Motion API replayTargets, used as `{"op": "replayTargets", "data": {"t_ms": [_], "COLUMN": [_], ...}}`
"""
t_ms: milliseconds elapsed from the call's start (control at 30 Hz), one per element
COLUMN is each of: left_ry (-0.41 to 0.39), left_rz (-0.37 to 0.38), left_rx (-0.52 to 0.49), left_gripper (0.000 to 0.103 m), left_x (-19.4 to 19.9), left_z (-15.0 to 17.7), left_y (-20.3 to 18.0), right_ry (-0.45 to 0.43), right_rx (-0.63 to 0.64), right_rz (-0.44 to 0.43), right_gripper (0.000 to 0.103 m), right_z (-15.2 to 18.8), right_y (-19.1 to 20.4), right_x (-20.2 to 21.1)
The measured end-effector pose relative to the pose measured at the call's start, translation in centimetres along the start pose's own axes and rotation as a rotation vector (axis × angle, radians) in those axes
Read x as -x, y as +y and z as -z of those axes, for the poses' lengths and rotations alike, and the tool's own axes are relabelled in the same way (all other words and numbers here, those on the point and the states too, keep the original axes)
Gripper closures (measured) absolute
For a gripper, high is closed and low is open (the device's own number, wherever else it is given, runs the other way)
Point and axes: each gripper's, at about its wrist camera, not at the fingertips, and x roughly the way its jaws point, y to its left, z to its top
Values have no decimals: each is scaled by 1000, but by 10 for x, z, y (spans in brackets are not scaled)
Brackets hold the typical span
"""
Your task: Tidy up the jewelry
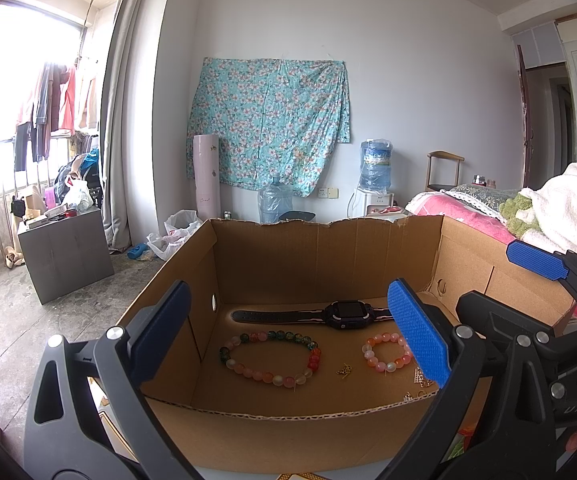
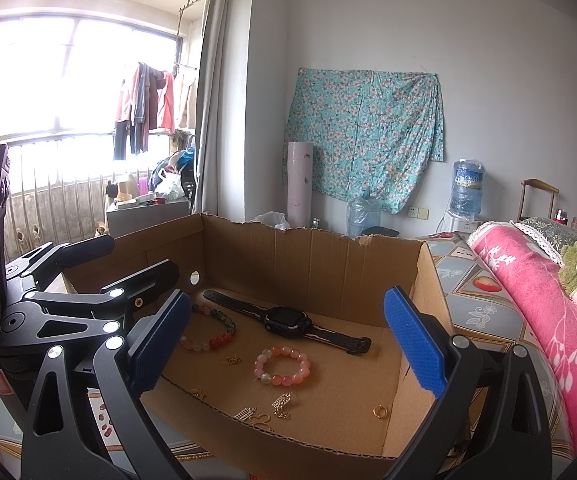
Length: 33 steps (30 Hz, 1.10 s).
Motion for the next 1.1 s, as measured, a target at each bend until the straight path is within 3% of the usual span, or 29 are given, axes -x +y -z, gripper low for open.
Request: {"op": "replayTargets", "data": {"t_ms": [1100], "left_ry": [0], "left_rz": [0], "left_rx": [0], "left_gripper": [8], "left_x": [-2], "left_z": [-1], "left_y": [1], "right_ry": [0], "right_rx": [0], "right_rz": [0], "right_gripper": [8], "right_z": [0], "right_y": [2], "right_x": [1]}}
